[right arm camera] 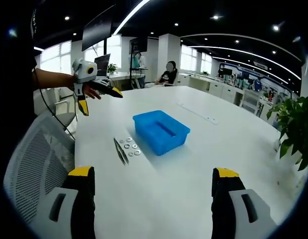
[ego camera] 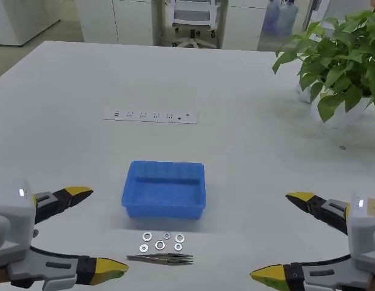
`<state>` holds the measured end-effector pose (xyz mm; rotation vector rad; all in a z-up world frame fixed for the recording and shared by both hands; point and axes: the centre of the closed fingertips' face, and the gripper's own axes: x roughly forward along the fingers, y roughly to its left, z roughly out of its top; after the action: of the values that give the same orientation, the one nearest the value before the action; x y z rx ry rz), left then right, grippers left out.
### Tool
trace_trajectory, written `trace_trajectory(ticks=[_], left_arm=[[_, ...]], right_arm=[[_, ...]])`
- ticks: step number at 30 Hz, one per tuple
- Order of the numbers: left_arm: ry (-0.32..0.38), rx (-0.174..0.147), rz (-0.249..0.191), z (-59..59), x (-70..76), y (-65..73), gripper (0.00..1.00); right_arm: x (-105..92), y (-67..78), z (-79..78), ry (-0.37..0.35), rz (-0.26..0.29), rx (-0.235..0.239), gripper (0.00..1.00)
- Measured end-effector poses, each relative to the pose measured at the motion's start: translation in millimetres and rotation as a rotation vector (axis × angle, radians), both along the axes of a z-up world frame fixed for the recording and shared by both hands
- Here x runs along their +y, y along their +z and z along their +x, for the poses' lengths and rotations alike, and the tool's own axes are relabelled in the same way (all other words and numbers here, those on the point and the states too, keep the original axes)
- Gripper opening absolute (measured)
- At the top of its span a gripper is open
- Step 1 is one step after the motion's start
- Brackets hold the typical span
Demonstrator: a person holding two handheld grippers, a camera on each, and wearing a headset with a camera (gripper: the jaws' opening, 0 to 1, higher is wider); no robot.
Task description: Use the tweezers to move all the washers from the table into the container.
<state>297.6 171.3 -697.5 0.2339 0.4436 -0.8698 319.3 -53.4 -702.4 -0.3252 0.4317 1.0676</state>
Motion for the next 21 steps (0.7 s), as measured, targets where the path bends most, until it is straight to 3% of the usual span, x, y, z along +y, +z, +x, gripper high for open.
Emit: trace_trajectory(ticks=[21], left_arm=[[0.008, -0.002, -0.004, 2.5, -0.4, 0.9, 0.99]], right_arm=[[0.8, -0.2, 0.7, 0.004, 0.003, 0.001, 0.99]])
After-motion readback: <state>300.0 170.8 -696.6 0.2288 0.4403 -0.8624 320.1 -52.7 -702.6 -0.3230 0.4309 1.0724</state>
